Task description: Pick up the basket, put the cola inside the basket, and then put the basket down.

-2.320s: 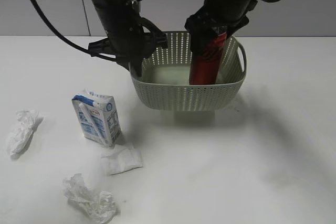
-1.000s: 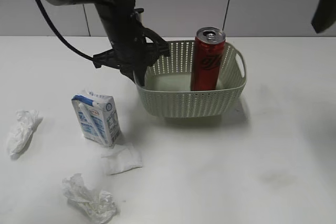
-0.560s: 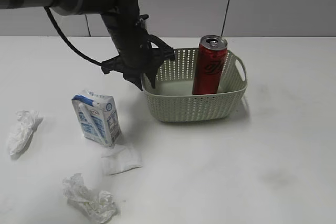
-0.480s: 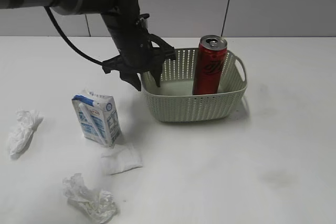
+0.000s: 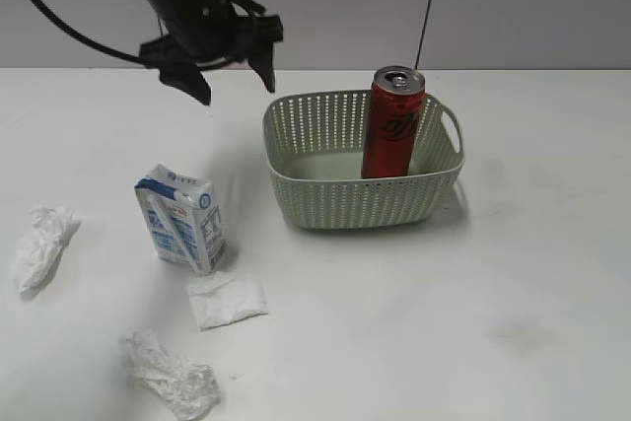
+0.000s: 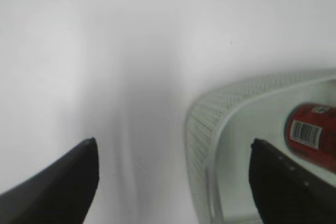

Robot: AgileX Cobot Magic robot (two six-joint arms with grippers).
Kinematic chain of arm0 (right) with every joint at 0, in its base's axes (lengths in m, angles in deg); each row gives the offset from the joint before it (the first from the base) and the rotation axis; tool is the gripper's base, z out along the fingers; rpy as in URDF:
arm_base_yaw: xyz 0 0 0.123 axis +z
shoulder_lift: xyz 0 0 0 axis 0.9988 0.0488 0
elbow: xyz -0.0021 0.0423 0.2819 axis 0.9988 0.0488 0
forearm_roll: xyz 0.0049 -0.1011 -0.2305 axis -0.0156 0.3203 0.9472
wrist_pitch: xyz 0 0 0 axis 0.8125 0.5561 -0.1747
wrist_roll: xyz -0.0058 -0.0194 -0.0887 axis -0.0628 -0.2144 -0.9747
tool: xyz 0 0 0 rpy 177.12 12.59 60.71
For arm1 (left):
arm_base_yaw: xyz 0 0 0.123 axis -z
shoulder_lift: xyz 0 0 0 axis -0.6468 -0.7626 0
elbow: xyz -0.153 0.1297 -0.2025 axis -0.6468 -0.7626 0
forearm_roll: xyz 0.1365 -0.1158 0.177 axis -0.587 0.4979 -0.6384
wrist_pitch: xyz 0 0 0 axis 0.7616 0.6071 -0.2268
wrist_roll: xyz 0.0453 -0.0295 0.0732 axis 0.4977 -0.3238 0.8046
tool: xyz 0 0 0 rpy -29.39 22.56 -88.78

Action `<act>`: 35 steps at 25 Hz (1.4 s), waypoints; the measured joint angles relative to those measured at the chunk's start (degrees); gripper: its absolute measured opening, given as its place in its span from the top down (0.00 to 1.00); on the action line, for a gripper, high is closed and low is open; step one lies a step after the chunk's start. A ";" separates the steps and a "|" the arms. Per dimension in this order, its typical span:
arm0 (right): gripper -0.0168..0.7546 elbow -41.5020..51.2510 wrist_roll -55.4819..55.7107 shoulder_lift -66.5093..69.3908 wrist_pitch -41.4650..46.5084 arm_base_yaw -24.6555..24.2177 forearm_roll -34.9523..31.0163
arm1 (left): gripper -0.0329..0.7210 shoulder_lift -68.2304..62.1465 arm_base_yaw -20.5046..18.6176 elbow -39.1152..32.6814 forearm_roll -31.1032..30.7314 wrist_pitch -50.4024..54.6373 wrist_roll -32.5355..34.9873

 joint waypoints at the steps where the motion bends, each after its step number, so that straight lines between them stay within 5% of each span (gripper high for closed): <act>1: 0.21 0.81 0.46 -1.86 0.00 0.00 0.12 | 0.04 0.68 -1.19 0.87 -0.06 0.81 1.10; 10: 0.21 1.58 0.97 -13.28 -0.05 0.00 0.37 | 0.06 7.48 -12.25 5.20 -1.10 8.70 15.17; 19: 0.21 1.58 0.86 -13.28 -0.05 0.00 0.34 | 0.10 16.31 -27.45 1.33 -3.71 11.72 17.95; 24: 0.21 1.58 0.86 -13.28 -0.05 0.00 0.32 | 0.11 27.59 -29.86 -11.75 -4.40 10.63 22.33; 31: 0.21 1.58 0.85 -13.28 -0.05 0.00 0.32 | 0.15 50.39 -22.70 -39.55 -7.54 2.07 25.42; 35: 0.21 1.58 0.85 -13.28 -0.05 0.00 0.32 | 0.15 63.13 -22.11 -54.59 -5.77 0.21 25.52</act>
